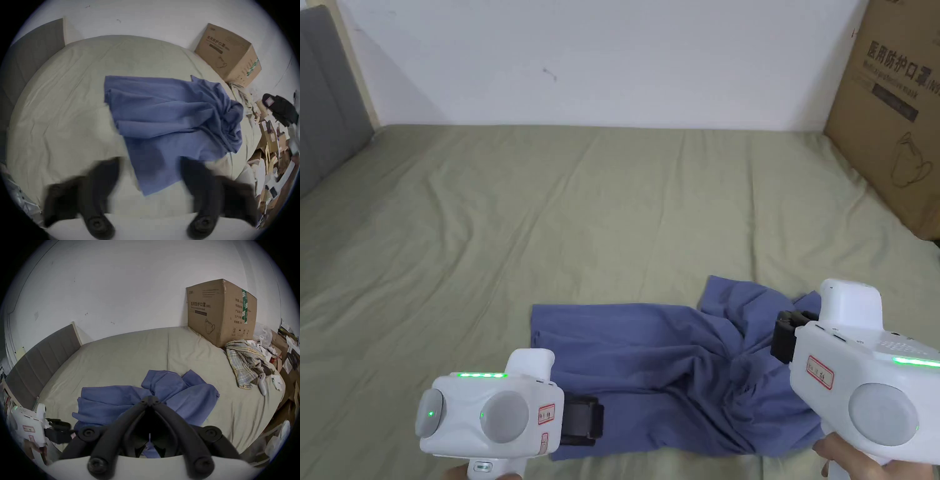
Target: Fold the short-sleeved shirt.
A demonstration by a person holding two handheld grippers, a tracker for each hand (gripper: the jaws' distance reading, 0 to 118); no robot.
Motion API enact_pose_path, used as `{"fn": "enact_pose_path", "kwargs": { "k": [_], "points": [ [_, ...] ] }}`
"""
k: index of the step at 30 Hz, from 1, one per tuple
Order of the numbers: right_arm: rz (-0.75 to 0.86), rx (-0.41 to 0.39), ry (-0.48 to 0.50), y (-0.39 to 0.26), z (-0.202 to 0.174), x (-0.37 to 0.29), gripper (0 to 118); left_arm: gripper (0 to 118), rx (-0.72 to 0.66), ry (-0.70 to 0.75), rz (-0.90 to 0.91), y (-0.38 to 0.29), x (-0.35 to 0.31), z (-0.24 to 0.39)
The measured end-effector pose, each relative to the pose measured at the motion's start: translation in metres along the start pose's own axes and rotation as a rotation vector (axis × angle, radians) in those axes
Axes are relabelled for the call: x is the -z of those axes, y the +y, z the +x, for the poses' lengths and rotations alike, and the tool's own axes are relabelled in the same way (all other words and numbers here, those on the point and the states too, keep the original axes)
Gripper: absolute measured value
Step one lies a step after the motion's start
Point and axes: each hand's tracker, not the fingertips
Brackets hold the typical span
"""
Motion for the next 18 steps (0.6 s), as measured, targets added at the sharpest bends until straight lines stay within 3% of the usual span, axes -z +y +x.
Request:
{"fn": "enact_pose_path", "kwargs": {
  "k": [3,6,9,11,14,18],
  "points": [
    [-0.004,0.005,-0.006,0.001,0.004,0.005,1,109,-0.005,0.000,-0.025,-0.007,0.010,0.002],
    [-0.016,0.015,-0.024,-0.003,0.005,0.003,1,88,0.041,0.057,-0.073,-0.018,0.031,0.009],
    [-0.038,0.023,-0.034,-0.007,0.016,0.013,1,79,0.105,0.128,-0.024,-0.016,0.029,0.021],
    [-0.062,0.026,-0.051,-0.009,0.021,0.020,1,46,0.136,0.190,-0.002,-0.014,0.027,0.026],
    [-0.083,0.038,-0.062,-0.003,0.024,0.020,1,8,0.169,0.195,-0.013,-0.010,0.024,0.031],
    [-0.110,0.039,0.058,0.013,0.045,0.049,1,6,0.213,0.183,-0.005,-0.011,0.012,0.037]
  ]
}}
